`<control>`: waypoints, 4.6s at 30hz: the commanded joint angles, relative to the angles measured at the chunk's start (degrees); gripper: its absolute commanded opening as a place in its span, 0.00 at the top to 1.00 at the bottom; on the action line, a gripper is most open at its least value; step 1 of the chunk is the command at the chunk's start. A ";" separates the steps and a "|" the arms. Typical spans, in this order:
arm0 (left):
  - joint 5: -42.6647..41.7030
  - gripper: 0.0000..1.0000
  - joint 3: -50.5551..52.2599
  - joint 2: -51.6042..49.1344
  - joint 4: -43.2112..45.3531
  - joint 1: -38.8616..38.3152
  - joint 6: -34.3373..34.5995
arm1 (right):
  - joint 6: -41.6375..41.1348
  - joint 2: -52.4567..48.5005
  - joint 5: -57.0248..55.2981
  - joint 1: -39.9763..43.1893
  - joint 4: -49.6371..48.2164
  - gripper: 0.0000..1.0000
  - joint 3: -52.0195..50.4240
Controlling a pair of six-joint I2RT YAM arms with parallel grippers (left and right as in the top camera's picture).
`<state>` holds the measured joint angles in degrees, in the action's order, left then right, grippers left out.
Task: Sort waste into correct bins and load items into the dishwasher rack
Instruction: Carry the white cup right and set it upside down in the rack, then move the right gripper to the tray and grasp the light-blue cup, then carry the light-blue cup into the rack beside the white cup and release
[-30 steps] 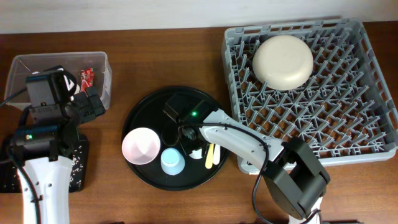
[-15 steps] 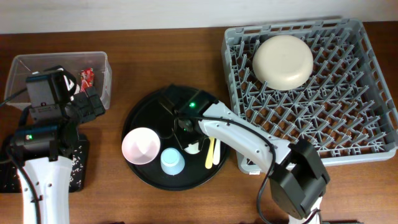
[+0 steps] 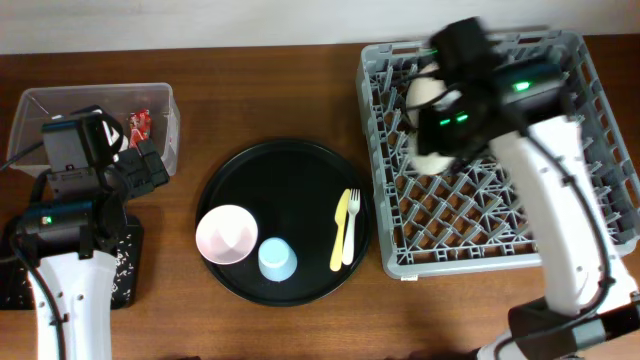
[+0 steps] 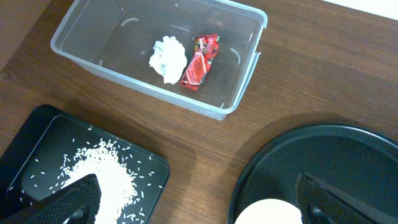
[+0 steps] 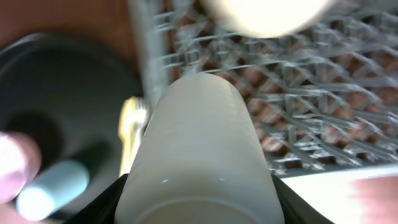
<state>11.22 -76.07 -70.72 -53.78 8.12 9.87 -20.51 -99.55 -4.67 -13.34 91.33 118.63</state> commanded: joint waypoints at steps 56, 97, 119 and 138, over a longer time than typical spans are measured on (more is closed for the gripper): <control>0.61 0.01 -0.74 0.31 -0.35 0.20 -0.20 | 11.87 -19.69 5.77 34.77 -1.88 0.05 4.13; 0.61 0.01 -0.74 0.28 -0.37 0.20 -0.20 | 22.21 -11.34 13.05 -40.65 -51.80 0.01 -39.63; 0.61 0.01 -0.74 0.31 -0.37 0.20 -0.20 | 19.47 -7.91 13.05 -37.81 -40.48 0.41 -28.09; 0.61 0.01 -0.74 0.28 -0.37 0.20 -0.20 | 14.03 -5.81 6.71 12.26 -3.67 0.46 -0.35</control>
<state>11.25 -76.07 -70.72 -54.22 8.12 9.87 -6.02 -106.06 2.83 -4.43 86.98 117.45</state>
